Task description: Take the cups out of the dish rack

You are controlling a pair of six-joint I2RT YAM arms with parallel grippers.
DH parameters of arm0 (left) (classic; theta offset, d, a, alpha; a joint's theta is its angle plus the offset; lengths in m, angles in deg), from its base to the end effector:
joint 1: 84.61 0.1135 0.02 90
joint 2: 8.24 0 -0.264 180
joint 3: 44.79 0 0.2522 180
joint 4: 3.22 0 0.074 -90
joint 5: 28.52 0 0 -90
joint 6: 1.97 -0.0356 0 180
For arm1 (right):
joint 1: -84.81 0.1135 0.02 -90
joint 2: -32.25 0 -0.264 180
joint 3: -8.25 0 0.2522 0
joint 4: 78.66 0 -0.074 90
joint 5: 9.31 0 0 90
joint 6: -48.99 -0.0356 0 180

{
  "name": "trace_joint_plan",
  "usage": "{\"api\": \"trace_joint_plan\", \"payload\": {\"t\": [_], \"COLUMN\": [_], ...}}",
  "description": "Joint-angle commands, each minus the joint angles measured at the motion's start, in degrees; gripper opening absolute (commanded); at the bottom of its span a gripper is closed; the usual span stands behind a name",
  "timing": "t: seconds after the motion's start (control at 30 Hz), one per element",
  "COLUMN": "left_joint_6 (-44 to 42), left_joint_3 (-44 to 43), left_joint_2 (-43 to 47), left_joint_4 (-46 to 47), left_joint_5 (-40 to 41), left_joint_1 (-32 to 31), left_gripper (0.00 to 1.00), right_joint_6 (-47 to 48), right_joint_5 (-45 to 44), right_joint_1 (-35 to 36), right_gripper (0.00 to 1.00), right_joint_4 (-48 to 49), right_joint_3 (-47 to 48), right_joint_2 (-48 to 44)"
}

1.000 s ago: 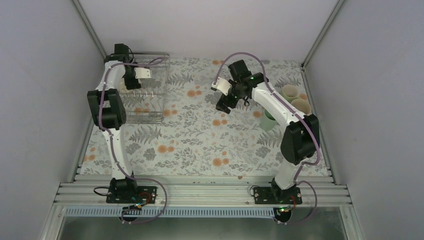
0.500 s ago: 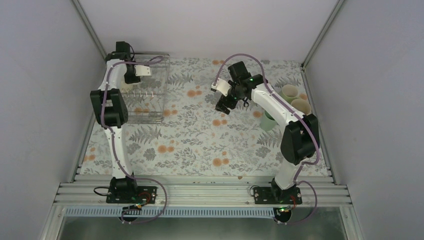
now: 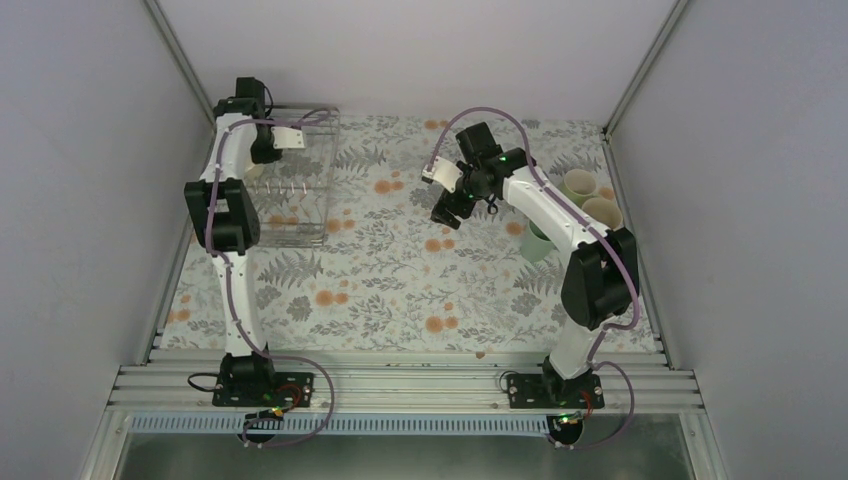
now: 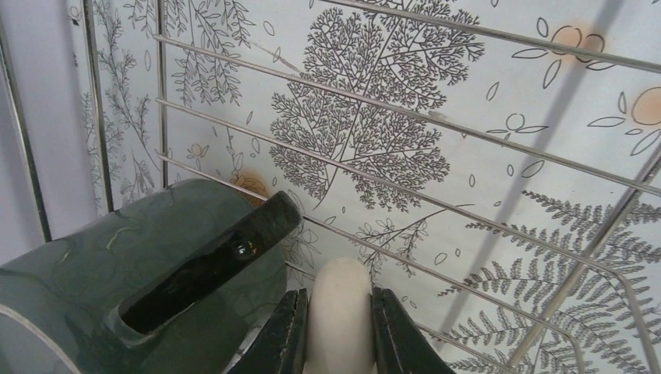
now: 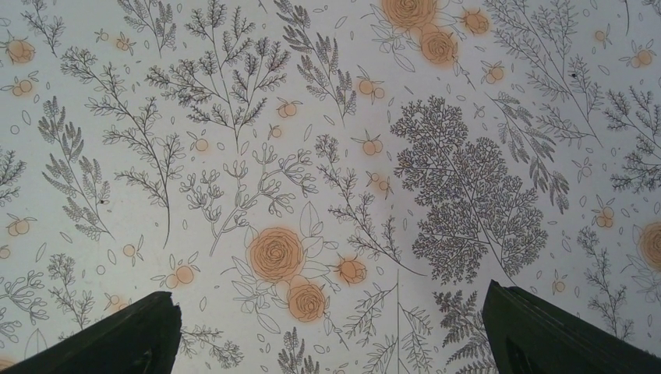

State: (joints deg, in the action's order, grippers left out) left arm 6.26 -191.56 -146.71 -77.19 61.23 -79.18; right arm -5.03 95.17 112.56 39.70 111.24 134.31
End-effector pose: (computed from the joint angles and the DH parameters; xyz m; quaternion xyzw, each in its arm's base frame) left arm 0.5101 0.0483 0.2251 0.6045 0.7682 0.1438 0.1541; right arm 0.3325 0.1850 0.2812 -0.5338 0.7983 0.1036 0.2589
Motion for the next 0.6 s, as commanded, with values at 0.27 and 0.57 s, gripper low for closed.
{"api": "trace_joint_plan", "payload": {"t": [0.27,0.57], "left_joint_6": [0.4,4.0], "left_joint_3": [-7.0,-14.2], "left_joint_2": [4.7,13.7], "left_joint_4": [-10.7,-12.8], "left_joint_5": [-2.1,-11.4], "left_joint_1": [-0.9,-4.0], "left_gripper": [0.03,0.02], "right_joint_6": [-2.2,-5.4], "right_joint_5": [2.4,4.2], "right_joint_1": [0.5,0.5], "right_gripper": [1.0,1.0], "right_joint_4": [-1.7,0.5], "right_joint_3": [3.7,7.0], "right_joint_2": [-3.4,-6.3]}}
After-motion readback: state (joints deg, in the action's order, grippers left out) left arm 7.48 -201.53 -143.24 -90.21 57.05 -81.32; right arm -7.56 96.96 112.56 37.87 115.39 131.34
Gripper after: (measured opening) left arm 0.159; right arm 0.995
